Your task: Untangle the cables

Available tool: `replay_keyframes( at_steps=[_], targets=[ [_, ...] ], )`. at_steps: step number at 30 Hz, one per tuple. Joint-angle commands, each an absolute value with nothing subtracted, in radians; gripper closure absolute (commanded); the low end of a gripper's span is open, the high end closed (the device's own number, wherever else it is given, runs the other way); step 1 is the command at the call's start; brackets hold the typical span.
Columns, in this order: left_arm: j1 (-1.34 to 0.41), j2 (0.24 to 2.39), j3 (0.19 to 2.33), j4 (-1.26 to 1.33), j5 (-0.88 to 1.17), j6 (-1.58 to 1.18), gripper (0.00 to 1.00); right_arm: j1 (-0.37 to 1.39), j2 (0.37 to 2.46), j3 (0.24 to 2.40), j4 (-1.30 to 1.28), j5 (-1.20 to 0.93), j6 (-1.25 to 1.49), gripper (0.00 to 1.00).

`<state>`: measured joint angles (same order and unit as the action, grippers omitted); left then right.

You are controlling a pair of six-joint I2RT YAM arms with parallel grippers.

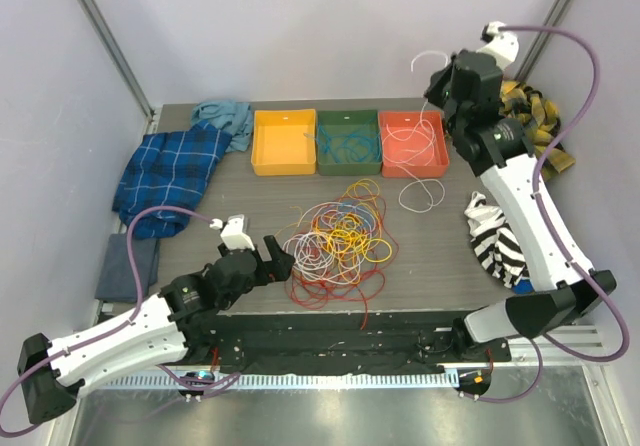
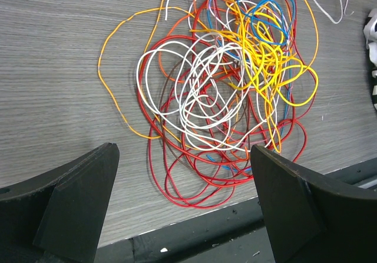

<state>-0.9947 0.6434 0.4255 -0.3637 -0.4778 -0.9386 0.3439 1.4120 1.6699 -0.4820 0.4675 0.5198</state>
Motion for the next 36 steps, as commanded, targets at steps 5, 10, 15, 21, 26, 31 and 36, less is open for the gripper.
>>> replay_keyframes(
  at_steps=[5, 10, 15, 21, 26, 31, 36],
  targets=[
    [-1.0, 0.627, 0.463, -0.351, -0.488, -0.953, 0.0, 0.262, 1.748, 2.026, -0.549, 0.512, 0.448, 0.99],
    [-1.0, 0.617, 0.462, -0.37, -0.506, -0.953, 0.0, 0.197, 1.925, 2.101, -0.557, 0.491, 0.485, 0.99],
    [-0.999, 0.604, 0.466, -0.396, -0.538, -0.939, 0.0, 0.17, 2.074, 2.149, -0.58, 0.488, 0.486, 0.99],
    [-0.999, 0.623, 0.469, -0.388, -0.554, -0.93, 0.0, 0.166, 2.166, 2.178, -0.612, 0.489, 0.482, 0.52],
    [-0.999, 0.65, 0.477, -0.37, -0.54, -0.925, 0.0, 0.169, 2.084, 2.132, -0.598, 0.509, 0.488, 0.35],
    [-0.999, 0.67, 0.477, -0.344, -0.514, -0.927, 0.0, 0.178, 1.93, 1.929, -0.542, 0.508, 0.495, 0.33],
    [-1.0, 0.673, 0.466, -0.322, -0.496, -0.936, 0.0, 0.202, 1.714, 1.537, -0.44, 0.44, 0.572, 0.35]
  ],
)
